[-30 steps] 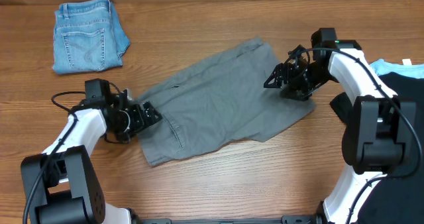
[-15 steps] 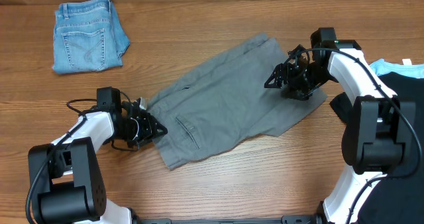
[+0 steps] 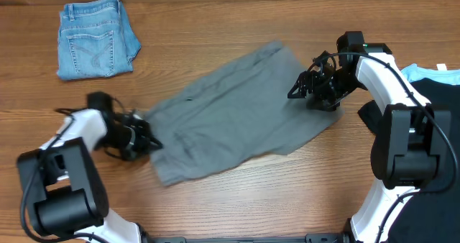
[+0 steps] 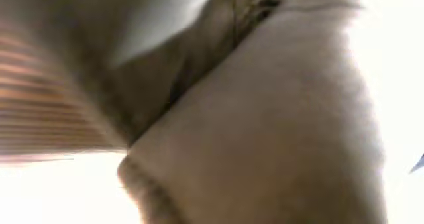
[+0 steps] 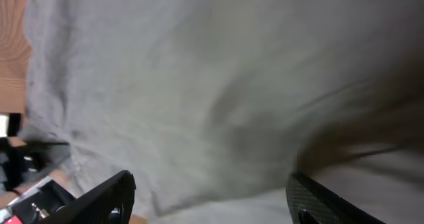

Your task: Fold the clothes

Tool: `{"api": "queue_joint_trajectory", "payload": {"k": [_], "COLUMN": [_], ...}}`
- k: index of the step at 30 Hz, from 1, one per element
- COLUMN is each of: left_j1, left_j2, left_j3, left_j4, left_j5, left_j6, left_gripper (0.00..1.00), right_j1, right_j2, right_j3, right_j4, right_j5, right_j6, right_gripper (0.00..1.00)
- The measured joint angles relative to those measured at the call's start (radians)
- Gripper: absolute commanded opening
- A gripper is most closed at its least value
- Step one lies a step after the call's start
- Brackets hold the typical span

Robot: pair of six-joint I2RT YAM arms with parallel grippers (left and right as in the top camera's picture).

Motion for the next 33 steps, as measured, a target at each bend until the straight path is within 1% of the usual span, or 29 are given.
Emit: {"api": "queue_joint_trajectory", "payload": {"k": [6, 9, 12, 13, 15, 17, 19, 22, 24, 25, 26, 27, 28, 30, 31, 33], "left_j1": [0.125, 0.153, 0.147, 0.133, 0.103, 0.047, -0.034, -0.174, -0.254, -0.300, -0.376, -0.405, -0.441, -0.502, -0.529, -0.583], "left_j2": [0.004, 0.004, 0.005, 0.005, 0.006, 0.006, 0.006, 0.006, 0.008, 0.010, 0.019, 0.027, 0.039, 0.073, 0.094, 0.148], "left_j3": [0.304, 0.463, 0.636, 0.708, 0.789, 0.855, 0.898, 0.908, 0.907, 0.907, 0.907, 0.906, 0.907, 0.907, 0.907, 0.907], "left_j4": [-0.237, -0.340, -0.433, -0.456, -0.480, -0.476, -0.438, -0.359, -0.317, -0.292, -0.262, -0.258, -0.236, -0.196, -0.182, -0.153], "left_j5": [-0.099, -0.145, -0.169, -0.177, -0.184, -0.189, -0.191, -0.194, -0.204, -0.219, -0.247, -0.264, -0.294, -0.341, -0.357, -0.378], "left_j6": [0.072, 0.098, 0.108, 0.108, 0.101, 0.077, 0.039, -0.047, -0.101, -0.141, -0.207, -0.231, -0.278, -0.333, -0.355, -0.392], "left_gripper": [0.04, 0.04, 0.04, 0.04, 0.04, 0.04, 0.04, 0.06, 0.10, 0.21, 0.39, 0.55, 0.60, 0.71, 0.74, 0.74], "right_j1": [0.000, 0.000, 0.000, 0.000, 0.000, 0.000, 0.000, 0.000, 0.000, 0.000, 0.000, 0.000, 0.000, 0.000, 0.000, 0.000], "right_j2": [0.000, 0.000, 0.000, 0.000, 0.000, 0.000, 0.000, 0.000, 0.000, 0.000, 0.000, 0.000, 0.000, 0.000, 0.000, 0.000], "right_j3": [-0.002, -0.002, -0.002, -0.002, -0.002, -0.002, -0.002, -0.002, -0.002, -0.002, -0.002, -0.002, -0.002, -0.002, -0.002, -0.003], "right_j4": [-0.009, -0.010, -0.010, -0.009, -0.010, -0.009, -0.010, -0.010, -0.010, -0.010, -0.009, -0.009, -0.009, -0.010, -0.010, -0.010], "right_j5": [0.004, 0.006, 0.008, 0.008, 0.010, 0.010, 0.010, 0.010, 0.010, 0.010, 0.010, 0.010, 0.010, 0.010, 0.010, 0.010], "right_j6": [0.000, 0.000, 0.000, 0.000, 0.001, 0.000, 0.000, 0.000, 0.000, 0.000, 0.000, 0.000, 0.000, 0.000, 0.000, 0.000], "right_gripper": [0.77, 0.77, 0.77, 0.77, 0.77, 0.77, 0.77, 0.77, 0.77, 0.77, 0.77, 0.77, 0.77, 0.77, 0.77, 0.77]}}
